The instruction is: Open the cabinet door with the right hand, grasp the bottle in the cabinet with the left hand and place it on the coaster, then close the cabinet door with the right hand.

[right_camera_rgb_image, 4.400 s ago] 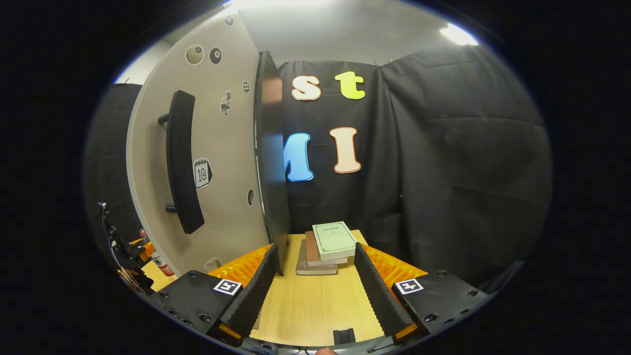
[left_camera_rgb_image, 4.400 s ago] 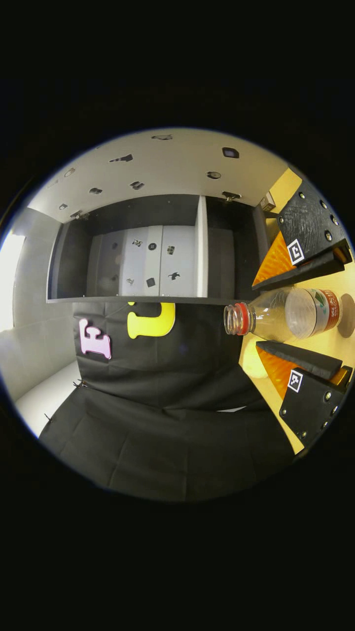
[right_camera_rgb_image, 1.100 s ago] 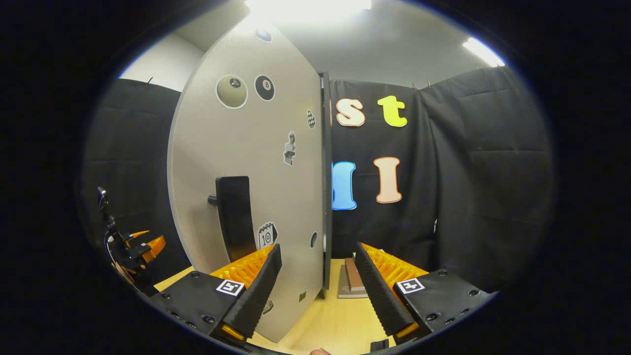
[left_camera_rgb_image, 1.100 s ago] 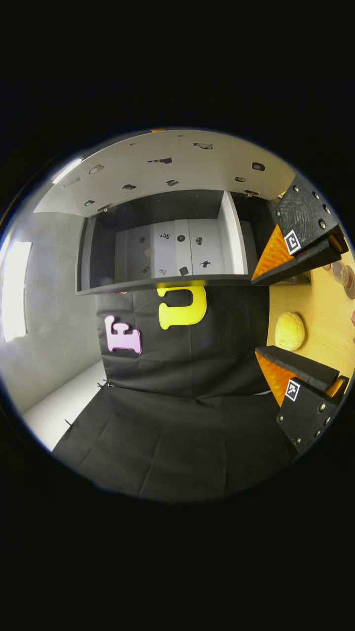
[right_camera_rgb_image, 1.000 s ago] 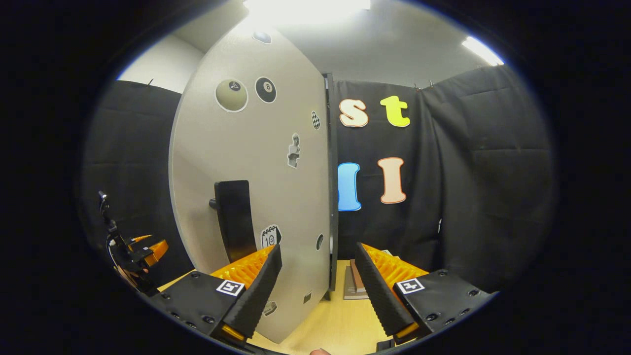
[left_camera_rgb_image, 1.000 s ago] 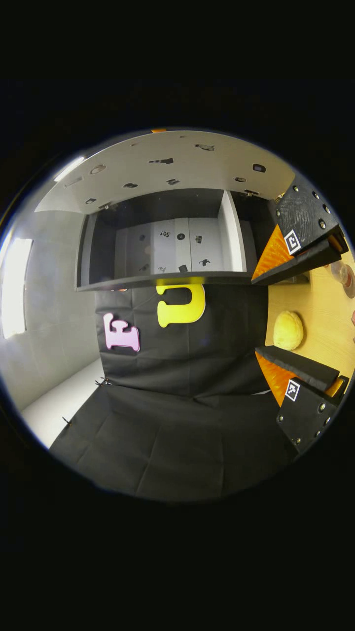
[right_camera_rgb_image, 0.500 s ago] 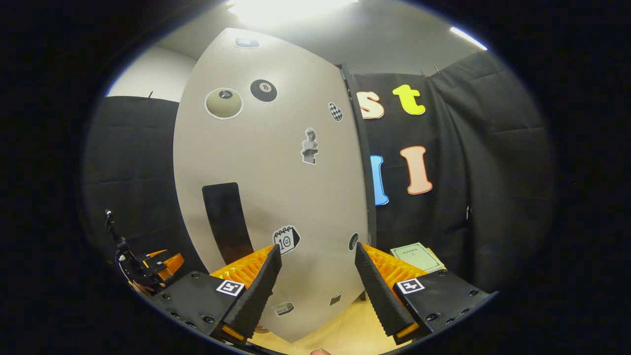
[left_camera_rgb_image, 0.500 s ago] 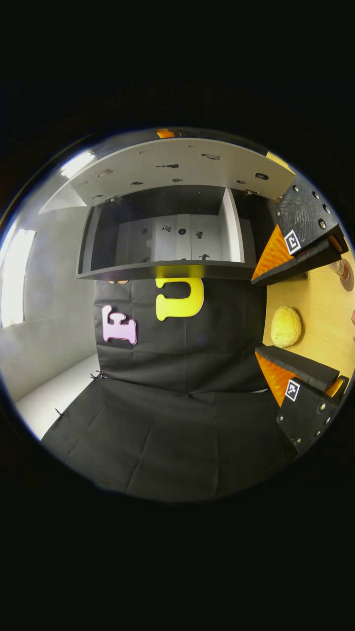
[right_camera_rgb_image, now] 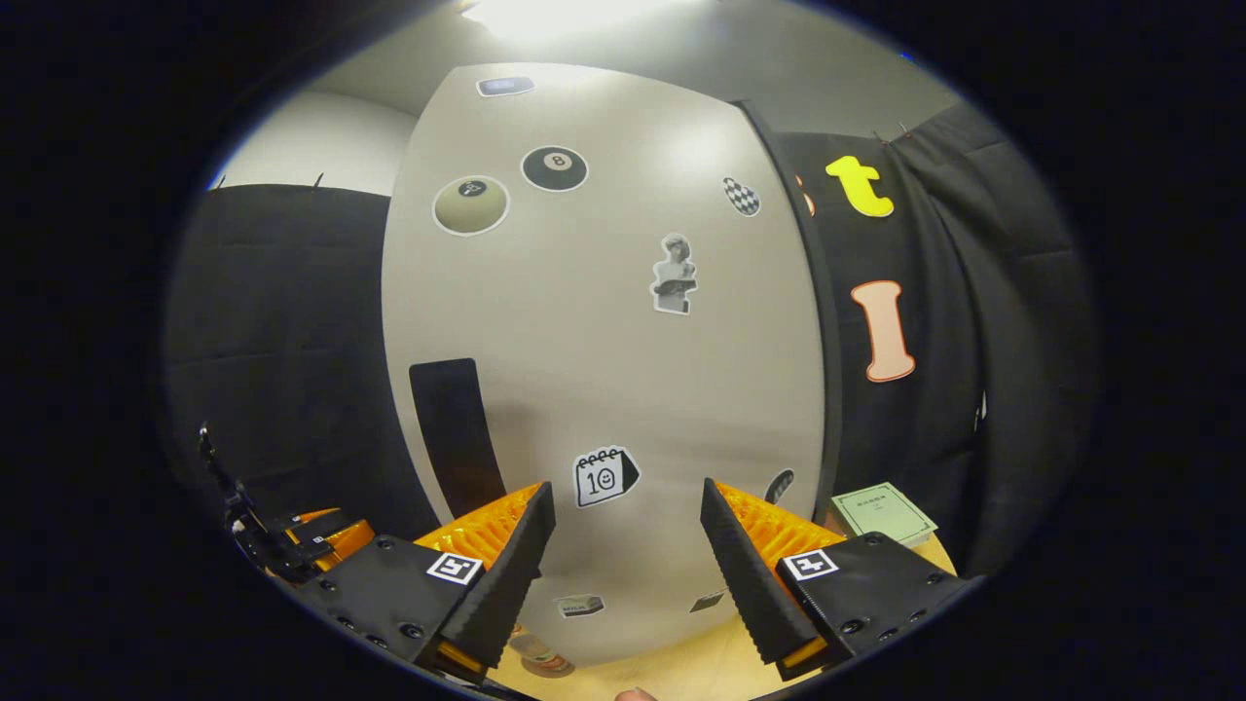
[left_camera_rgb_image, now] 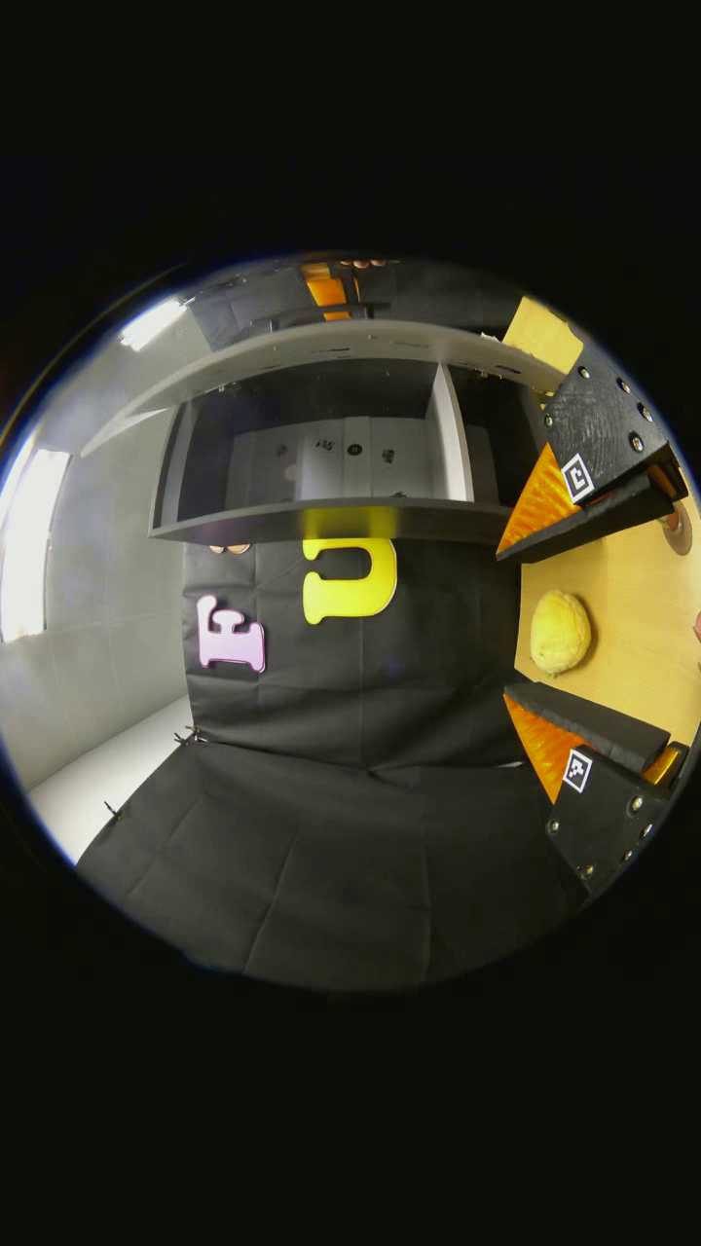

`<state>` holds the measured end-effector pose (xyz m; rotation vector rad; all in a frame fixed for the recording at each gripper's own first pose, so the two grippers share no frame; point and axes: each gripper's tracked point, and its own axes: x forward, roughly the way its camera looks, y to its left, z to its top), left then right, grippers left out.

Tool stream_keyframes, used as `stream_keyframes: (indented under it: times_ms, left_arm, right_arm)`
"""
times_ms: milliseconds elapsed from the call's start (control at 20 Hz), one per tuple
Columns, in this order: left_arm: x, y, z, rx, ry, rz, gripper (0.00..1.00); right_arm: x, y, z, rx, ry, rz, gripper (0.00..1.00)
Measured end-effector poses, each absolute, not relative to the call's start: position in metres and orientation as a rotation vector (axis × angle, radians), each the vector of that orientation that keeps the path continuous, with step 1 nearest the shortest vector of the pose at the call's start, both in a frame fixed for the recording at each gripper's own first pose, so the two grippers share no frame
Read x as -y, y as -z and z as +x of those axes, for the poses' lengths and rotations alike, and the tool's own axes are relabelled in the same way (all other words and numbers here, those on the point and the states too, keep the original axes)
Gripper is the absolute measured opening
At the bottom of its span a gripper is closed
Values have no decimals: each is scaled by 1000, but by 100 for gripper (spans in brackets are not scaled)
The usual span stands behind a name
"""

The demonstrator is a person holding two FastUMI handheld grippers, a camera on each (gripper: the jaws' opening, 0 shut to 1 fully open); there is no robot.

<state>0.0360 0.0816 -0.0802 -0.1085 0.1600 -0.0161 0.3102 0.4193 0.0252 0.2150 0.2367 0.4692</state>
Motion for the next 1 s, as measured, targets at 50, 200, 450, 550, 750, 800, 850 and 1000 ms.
stream_keyframes:
  times_ms: [50,200,450,550,750,800,850,1000]
  left_arm:
    - [-91,83,35,-164,9,-110,73]
    - [-112,91,34,-180,-13,-105,73]
    - [-131,102,31,-199,-38,-94,73]
    - [-133,102,30,-204,-42,-91,73]
    - [-130,102,33,-210,-33,-97,73]
    - [-126,102,32,-221,-27,-99,73]
    - [-121,102,30,-230,-25,-101,73]
    - [-102,83,22,-206,-36,-100,73]
  right_arm:
    - [-428,-25,315,-236,-482,218,96]
    - [-454,-22,326,-232,-505,222,96]
    - [-473,-18,353,-215,-466,222,96]
    - [-476,-19,354,-218,-470,255,96]
    - [-486,-13,368,-226,-478,295,96]
    - [-486,-11,373,-219,-459,287,96]
    - [-484,-7,378,-222,-434,271,96]
    - [-487,-8,382,-215,-458,293,98]
